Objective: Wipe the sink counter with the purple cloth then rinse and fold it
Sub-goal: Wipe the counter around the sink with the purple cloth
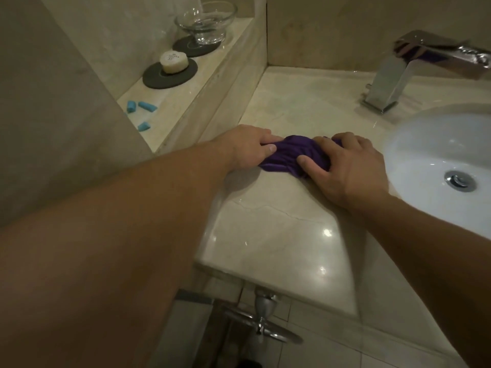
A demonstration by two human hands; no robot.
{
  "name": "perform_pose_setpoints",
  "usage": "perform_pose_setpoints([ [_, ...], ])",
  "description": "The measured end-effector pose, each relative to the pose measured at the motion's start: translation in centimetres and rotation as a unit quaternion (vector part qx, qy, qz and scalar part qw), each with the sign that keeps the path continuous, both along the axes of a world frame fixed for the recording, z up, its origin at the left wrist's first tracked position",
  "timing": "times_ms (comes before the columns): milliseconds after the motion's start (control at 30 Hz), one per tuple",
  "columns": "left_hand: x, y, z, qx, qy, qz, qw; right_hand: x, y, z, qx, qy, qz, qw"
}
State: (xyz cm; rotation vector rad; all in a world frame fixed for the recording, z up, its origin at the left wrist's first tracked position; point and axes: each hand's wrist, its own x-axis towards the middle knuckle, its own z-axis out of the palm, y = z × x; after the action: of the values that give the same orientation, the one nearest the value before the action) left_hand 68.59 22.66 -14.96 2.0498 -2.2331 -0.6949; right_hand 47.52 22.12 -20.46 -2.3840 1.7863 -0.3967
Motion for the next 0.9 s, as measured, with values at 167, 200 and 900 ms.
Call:
perform_pose_setpoints([
  [167, 0.1, 2.1, -0.2, -0.002, -0.002, 0.005, 1.0, 0.0, 2.3, -0.5, -0.015, -0.001, -0.003, 1.0],
  [200, 0.1, 2.5, -0.2, -0.004, -0.003, 0.002, 1.0, 0.0, 2.7, -0.6, -0.016, 0.0, -0.006, 1.0],
  [900, 1.1, 6.2, -1.4, -0.026, 0.011, -0.004, 1.0, 0.8, 8.5, -0.5, -0.018, 0.005, -0.053, 0.998],
])
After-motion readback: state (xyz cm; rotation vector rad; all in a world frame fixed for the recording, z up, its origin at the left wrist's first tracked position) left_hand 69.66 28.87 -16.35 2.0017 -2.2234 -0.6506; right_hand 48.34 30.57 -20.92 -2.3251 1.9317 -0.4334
